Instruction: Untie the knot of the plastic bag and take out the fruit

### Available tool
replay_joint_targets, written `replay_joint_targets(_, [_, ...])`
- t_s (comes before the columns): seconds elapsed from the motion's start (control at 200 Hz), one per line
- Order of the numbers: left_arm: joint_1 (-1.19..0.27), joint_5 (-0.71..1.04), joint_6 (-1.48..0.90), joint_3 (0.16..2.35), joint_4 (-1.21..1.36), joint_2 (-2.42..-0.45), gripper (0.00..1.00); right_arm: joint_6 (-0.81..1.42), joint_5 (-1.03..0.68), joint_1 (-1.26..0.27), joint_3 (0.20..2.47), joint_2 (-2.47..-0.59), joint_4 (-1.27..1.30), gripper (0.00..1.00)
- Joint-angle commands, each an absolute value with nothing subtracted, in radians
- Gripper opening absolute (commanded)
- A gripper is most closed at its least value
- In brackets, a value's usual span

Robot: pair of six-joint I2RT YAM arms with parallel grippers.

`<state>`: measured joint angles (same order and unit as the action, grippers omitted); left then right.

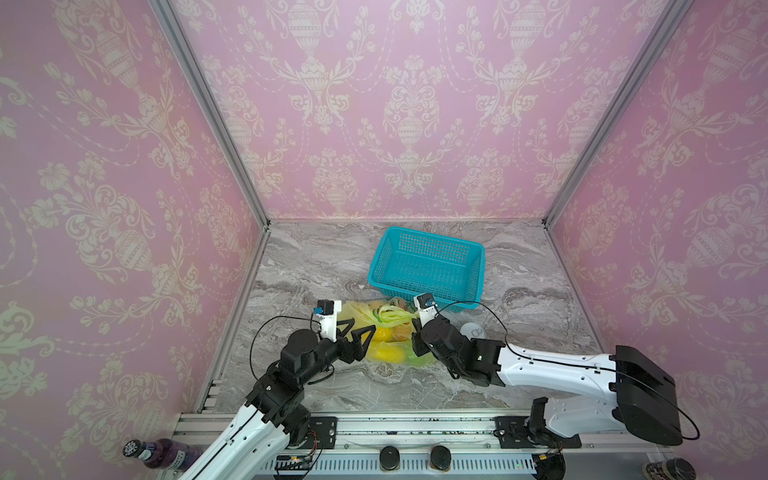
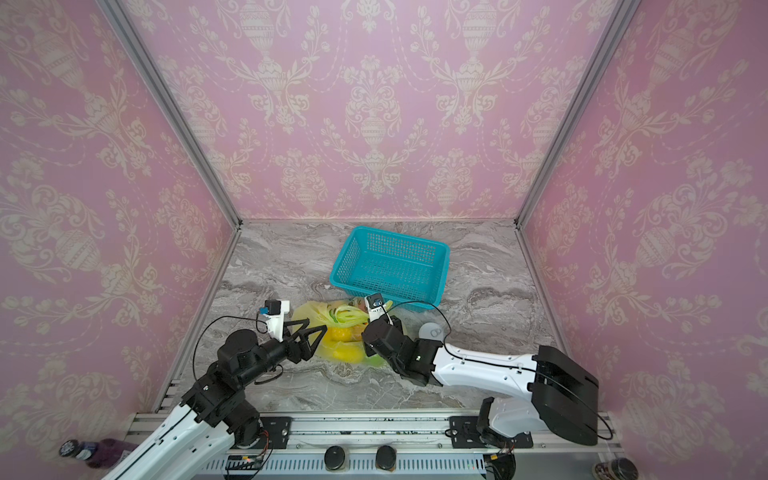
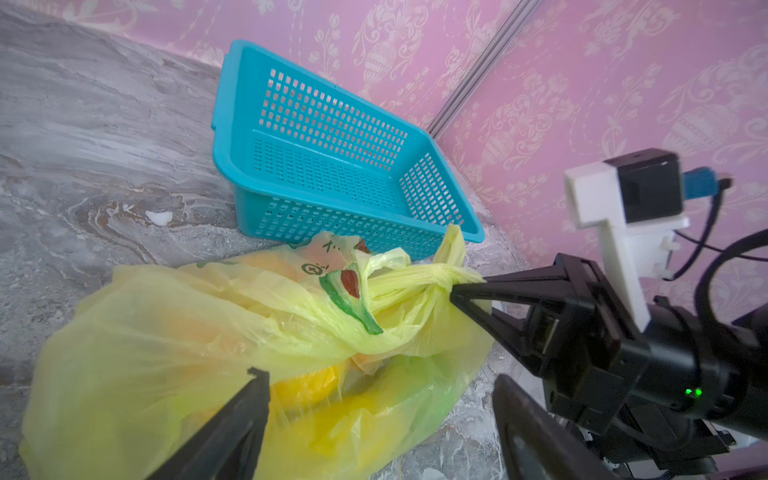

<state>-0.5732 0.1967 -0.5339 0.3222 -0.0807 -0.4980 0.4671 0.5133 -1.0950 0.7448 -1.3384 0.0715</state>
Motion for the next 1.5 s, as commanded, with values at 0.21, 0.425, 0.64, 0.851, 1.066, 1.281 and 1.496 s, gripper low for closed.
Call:
replay_joint_targets(0.21, [-0.638, 0.100, -0.534, 0.415, 0.040, -0.869, 0.87, 0.464, 0.516, -1.091, 0.781, -1.353, 0.098, 0.00])
replay_joint_targets(0.425, [-0.640, 0.078, -0.573, 0.414, 0.135, -0.933, 0.79, 0.460, 0.503, -1.091, 0.783, -1.366, 0.109, 0.00])
replay_joint_targets(0.64, [-0.641, 0.102, -0.582, 0.414, 0.196, -0.970, 0.18, 0.459, 0.480, -1.094, 0.782, -1.387, 0.130, 0.00])
replay_joint_targets(0.851, [-0.640, -0.042, -0.552, 0.397, 0.081, -0.867, 0.00, 0.475, 0.534, -1.092, 0.741, -1.358, 0.132, 0.00])
replay_joint_targets(1.066, [-0.630, -0.162, -0.543, 0.366, -0.016, -0.739, 0.00, 0.498, 0.596, -1.088, 0.664, -1.281, 0.143, 0.00])
replay_joint_targets(1.281, [-0.566, -0.162, -0.564, 0.335, -0.054, -0.673, 0.00, 0.538, 0.657, -1.080, 0.562, -1.179, 0.156, 0.00])
replay_joint_targets(1.496, [-0.431, -0.059, -0.604, 0.294, -0.028, -0.672, 0.00, 0.592, 0.667, -1.055, 0.466, -1.094, 0.181, 0.00])
